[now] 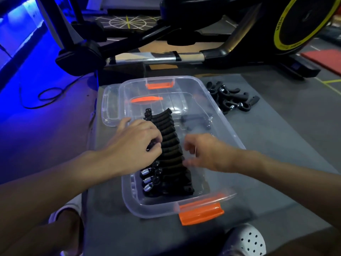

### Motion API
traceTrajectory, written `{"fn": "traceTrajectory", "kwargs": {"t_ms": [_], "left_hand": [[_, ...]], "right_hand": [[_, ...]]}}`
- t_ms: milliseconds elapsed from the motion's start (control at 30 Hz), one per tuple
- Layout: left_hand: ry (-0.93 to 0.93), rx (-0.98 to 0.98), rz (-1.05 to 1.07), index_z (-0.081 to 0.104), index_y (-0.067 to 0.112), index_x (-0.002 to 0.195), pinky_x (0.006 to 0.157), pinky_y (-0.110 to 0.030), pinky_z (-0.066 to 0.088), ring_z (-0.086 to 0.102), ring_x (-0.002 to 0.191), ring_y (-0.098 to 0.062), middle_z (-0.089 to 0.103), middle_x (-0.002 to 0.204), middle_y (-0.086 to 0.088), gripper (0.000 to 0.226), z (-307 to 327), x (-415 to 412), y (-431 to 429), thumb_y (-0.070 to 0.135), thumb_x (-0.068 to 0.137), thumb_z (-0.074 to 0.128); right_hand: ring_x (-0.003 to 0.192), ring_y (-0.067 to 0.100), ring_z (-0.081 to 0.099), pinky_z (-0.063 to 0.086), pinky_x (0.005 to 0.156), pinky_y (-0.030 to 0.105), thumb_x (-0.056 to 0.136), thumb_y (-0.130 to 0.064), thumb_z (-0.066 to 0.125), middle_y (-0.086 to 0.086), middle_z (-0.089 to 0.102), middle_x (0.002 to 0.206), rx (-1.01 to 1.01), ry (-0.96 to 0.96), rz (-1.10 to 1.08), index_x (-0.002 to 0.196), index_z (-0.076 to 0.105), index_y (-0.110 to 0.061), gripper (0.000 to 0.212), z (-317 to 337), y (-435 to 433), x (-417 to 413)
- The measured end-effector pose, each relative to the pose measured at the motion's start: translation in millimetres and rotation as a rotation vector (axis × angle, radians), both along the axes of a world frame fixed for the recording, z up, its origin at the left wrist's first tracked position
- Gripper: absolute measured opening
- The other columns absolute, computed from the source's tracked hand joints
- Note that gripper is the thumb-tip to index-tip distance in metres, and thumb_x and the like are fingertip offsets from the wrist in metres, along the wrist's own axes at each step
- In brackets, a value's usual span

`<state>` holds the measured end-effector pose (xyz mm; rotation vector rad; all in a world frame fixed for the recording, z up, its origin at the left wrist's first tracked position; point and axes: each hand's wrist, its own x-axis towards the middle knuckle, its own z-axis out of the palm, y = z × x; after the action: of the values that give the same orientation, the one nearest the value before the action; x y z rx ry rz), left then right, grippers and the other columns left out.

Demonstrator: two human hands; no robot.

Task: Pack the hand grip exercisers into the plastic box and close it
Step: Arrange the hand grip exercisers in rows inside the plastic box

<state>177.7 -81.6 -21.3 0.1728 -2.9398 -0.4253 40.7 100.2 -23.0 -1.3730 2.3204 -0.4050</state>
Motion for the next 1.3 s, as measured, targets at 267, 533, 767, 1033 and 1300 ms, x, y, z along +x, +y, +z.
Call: {"fn": "traceTrajectory", "kwargs": {"t_ms": [267,533,767,1033,1300], "left_hand": [[0.075,0.084,-0.125,0.059,0.03,0.109,0.097,-0.035,0.032,0.049,0.111,-0.01,0.056,0.11,0.018,0.035,15,-65,50,0.043,0.084,0.04],[-0.013,0.092,-0.25,0.047,0.03,0.135,0.114,-0.038,0.025,0.029,0.139,-0.011,0.035,0.147,0.008,0.052,5,-118,97,0.054,0.09,0.035],[0.052,0.057,-0.287,0.058,0.03,0.12,0.105,-0.027,0.026,0.035,0.132,-0.004,0.046,0.133,0.013,0.043,-3,-128,94,0.047,0.09,0.033],[0.084,0.056,-0.316,0.058,0.03,0.121,0.1,-0.031,0.026,0.031,0.136,-0.001,0.046,0.131,0.015,0.039,-6,-127,90,0.042,0.09,0.037],[0.043,0.06,-0.3,0.055,0.035,0.124,0.104,-0.032,0.025,0.028,0.135,0.003,0.043,0.132,0.02,0.042,1,-127,91,0.045,0.09,0.032]], "right_hand": [[0.06,0.009,0.05,0.04,0.056,0.023,0.087,-0.017,0.061,-0.005,0.056,0.066,-0.616,0.11,-0.672,0.081,0.056,-0.017,0.007,22,57,-84],[0.086,0.019,0.05,0.038,0.072,0.025,0.081,-0.029,0.076,0.006,0.05,0.1,-0.035,-0.238,-0.714,0.124,0.048,-0.007,0.056,-90,98,-116],[0.096,0.028,0.05,0.046,0.085,0.037,0.063,-0.062,0.07,0.002,0.051,0.09,0.154,-0.128,-0.726,0.071,0.057,-0.02,0.045,-149,92,-112],[0.12,0.029,0.041,0.038,0.097,0.038,0.077,-0.039,0.067,0.004,0.052,0.12,0.076,-0.037,-0.792,0.112,0.068,-0.028,0.036,-158,112,-129],[0.052,0.016,0.055,0.047,0.054,0.029,0.082,-0.005,0.073,0.014,0.062,0.07,-0.381,-0.54,-0.969,0.077,0.05,-0.013,0.025,-131,122,-138]]}}
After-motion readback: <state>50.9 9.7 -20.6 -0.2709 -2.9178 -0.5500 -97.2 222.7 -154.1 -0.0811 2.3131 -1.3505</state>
